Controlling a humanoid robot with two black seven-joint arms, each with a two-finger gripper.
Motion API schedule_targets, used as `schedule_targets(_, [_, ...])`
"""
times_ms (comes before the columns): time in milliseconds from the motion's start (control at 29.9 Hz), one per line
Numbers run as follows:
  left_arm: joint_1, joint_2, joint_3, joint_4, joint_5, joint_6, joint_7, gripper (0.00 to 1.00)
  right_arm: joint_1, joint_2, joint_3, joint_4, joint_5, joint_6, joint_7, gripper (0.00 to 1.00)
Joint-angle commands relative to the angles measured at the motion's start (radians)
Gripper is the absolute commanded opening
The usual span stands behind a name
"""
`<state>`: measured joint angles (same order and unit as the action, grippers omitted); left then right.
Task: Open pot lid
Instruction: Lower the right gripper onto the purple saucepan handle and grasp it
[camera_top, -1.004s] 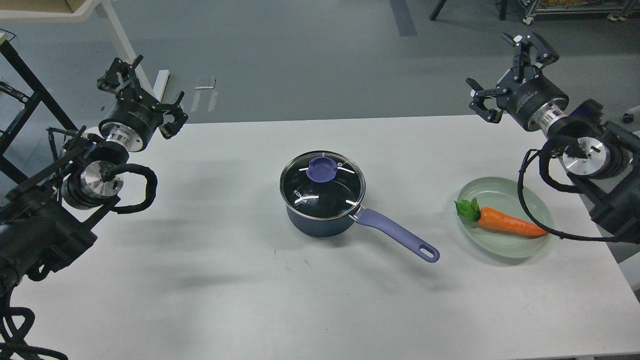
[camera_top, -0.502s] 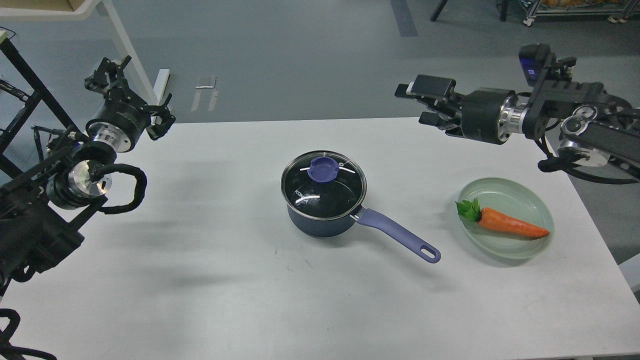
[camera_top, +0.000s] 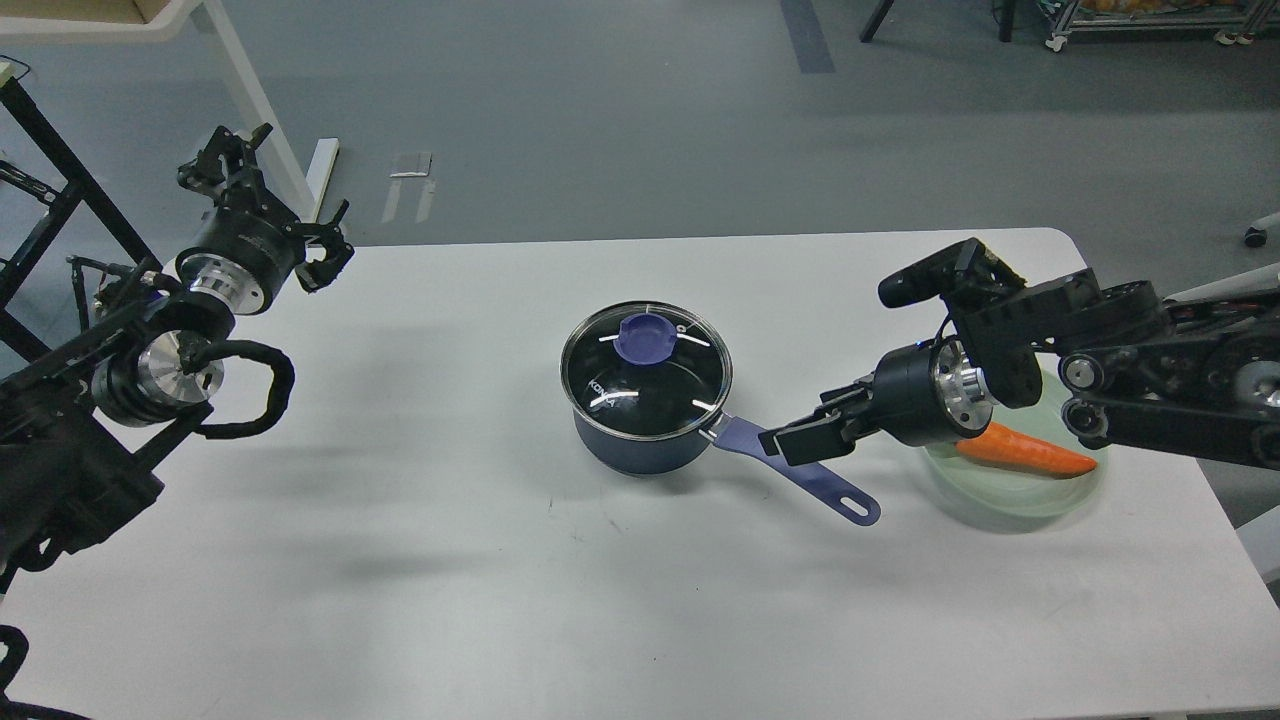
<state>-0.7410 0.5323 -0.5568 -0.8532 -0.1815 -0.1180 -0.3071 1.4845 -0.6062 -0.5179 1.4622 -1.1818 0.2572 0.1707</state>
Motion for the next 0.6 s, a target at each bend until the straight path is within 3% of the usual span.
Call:
schedule_targets(0, [-0.003, 0.002, 0.0, 0.0, 0.001, -0.002, -0.003, 1.0, -0.004, 0.032, -0.037, -0.003, -0.051, -0.007, 0.0, 0.95])
schedule_targets(167, [-0.009, 0.003, 0.0, 0.0, 0.019, -0.008, -0.001, 1.0, 0.005, 0.059, -0.036, -0.01, -0.051, -0.013, 0.0, 0.93])
schedule_targets(569, [-0.012, -0.009, 0.0, 0.002, 0.059, -0.02, -0.001, 1.0, 0.014, 0.062, -0.042, -0.006, -0.064, -0.013, 0.0, 0.6])
